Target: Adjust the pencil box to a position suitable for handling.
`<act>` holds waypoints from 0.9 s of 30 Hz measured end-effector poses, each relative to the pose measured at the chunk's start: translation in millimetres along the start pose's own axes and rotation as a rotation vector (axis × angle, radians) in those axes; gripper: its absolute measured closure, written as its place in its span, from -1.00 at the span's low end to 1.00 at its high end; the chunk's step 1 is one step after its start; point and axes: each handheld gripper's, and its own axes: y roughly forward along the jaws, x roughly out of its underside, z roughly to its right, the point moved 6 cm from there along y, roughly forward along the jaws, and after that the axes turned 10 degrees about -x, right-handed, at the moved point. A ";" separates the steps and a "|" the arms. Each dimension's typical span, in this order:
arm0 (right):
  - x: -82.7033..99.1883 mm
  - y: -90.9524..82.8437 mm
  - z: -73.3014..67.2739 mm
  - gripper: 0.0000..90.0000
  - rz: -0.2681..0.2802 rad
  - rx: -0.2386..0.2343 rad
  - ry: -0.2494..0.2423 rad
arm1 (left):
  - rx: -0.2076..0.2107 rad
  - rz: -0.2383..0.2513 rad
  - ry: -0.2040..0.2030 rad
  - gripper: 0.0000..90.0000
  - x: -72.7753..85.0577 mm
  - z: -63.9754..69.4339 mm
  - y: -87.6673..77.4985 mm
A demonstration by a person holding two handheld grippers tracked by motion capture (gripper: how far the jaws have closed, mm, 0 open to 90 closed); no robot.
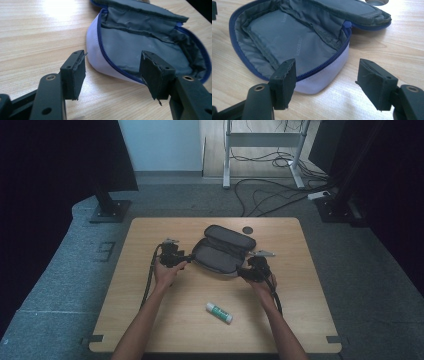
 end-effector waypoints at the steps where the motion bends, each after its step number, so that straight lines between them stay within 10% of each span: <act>1: 0.0 0.0 0.0 -0.30 0.000 0.000 0.000 | 0.000 0.000 0.000 -0.15 0.0 0.0 0.0; 27: 0.3 8.0 17.2 -0.28 0.021 0.004 0.040 | -0.043 -0.053 -0.030 -0.11 4.8 -7.7 36.1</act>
